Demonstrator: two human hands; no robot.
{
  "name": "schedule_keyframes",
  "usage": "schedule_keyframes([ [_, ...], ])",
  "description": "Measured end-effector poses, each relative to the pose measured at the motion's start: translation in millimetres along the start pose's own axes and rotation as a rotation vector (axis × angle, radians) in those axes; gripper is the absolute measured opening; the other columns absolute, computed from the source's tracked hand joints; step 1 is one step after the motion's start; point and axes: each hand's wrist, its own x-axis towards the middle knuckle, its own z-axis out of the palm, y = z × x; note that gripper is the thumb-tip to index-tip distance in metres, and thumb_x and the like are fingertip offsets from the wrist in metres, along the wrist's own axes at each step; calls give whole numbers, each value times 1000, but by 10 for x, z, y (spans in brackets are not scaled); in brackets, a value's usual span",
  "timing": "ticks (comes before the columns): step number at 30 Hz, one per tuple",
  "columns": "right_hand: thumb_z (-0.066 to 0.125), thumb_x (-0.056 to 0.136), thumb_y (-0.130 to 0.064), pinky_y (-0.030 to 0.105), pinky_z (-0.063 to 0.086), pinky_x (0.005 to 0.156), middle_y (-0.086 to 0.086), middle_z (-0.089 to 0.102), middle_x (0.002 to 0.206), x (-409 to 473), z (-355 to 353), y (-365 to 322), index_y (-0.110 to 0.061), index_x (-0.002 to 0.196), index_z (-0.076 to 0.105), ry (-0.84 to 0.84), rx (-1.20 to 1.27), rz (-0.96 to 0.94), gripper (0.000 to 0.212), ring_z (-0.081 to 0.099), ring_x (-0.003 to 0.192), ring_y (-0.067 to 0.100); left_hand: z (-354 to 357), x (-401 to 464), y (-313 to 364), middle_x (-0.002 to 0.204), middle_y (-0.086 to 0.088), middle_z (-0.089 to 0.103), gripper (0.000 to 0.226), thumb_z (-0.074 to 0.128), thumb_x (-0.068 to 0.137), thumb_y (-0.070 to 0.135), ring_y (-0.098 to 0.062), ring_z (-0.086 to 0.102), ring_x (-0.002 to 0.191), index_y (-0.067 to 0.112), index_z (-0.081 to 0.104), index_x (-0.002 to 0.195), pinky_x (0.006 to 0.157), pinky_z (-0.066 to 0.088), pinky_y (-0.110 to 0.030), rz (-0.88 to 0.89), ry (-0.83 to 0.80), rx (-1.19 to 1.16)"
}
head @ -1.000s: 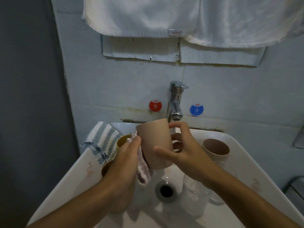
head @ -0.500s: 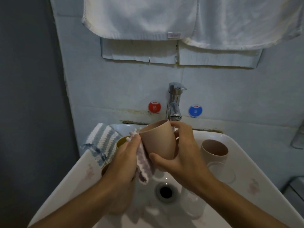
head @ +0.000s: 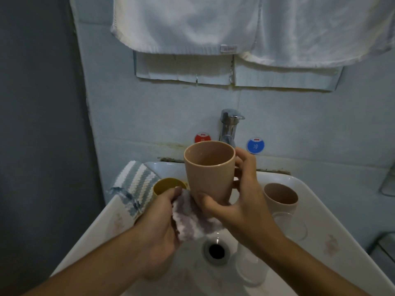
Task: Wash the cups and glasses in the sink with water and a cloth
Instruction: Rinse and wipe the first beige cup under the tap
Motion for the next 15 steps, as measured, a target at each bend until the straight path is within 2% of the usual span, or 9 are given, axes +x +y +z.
schedule_keyframes([
  [3, 89, 66, -34, 25, 58, 76, -19, 55, 119, 1, 7, 5, -47, 132, 26, -18, -149, -19, 92, 60, 101, 3, 21, -36, -3, 74, -33, 63, 29, 38, 103, 33, -16, 60, 36, 12, 58, 99, 35, 47, -19, 26, -9, 62],
  [4, 88, 64, -41, 29, 58, 77, -18, 52, 120, 3, 17, 15, -47, 132, 26, -10, -218, -35, 93, 58, 103, 4, 14, -9, -14, 68, -28, 68, 29, 40, 102, 33, -15, 64, 43, 16, 60, 92, 40, 51, -21, 52, -6, 45],
  [5, 88, 62, -48, 32, 57, 80, -19, 49, 122, 5, 25, 27, -47, 132, 28, 4, -285, -56, 92, 54, 106, 5, 7, 19, -16, 70, -18, 73, 33, 40, 102, 33, -15, 72, 60, 12, 63, 92, 51, 57, -26, 63, 9, 38],
  [6, 86, 61, -55, 35, 56, 83, -19, 44, 123, 8, 27, 38, -46, 132, 28, 16, -344, -73, 92, 50, 108, 4, 21, 30, -8, 85, -14, 75, 39, 39, 103, 36, -21, 74, 86, 7, 65, 104, 70, 60, -35, 48, 15, 8],
  [7, 83, 60, -60, 36, 54, 85, -18, 39, 122, 11, 24, 48, -48, 131, 28, 19, -384, -79, 91, 45, 109, 5, 2, 49, -8, 107, -16, 73, 47, 37, 103, 40, -28, 68, 107, 4, 63, 119, 90, 54, -43, 21, 5, -25],
  [8, 80, 61, -64, 35, 53, 86, -17, 36, 122, 12, 14, 57, -49, 130, 26, 9, -402, -73, 90, 42, 109, 6, -7, 43, -1, 123, -18, 67, 53, 36, 103, 43, -34, 61, 119, 3, 59, 129, 103, 45, -48, 12, -9, -44],
  [9, 77, 63, -67, 35, 52, 87, -15, 35, 122, 12, -7, 61, -51, 130, 24, -18, -396, -56, 88, 42, 110, 7, -21, 43, 12, 127, -19, 64, 55, 35, 102, 44, -35, 60, 120, 2, 59, 130, 107, 41, -49, 19, -27, -44],
  [13, 63, 81, -60, 36, 60, 79, -13, 43, 130, 25, -98, 13, -57, 134, 18, -251, -173, 79, 69, 60, 102, 11, -30, 19, 69, 116, -22, 69, 55, 34, 102, 42, -37, 67, 108, 1, 62, 125, 99, 47, -47, 92, 5, 12],
  [15, 63, 86, -56, 35, 61, 78, -12, 48, 132, 44, -106, -13, -61, 133, 19, -298, -173, 93, 64, 63, 100, 12, -27, 3, 86, 116, -21, 69, 56, 33, 103, 44, -37, 67, 107, 2, 60, 127, 93, 50, -45, 111, 56, 32],
])
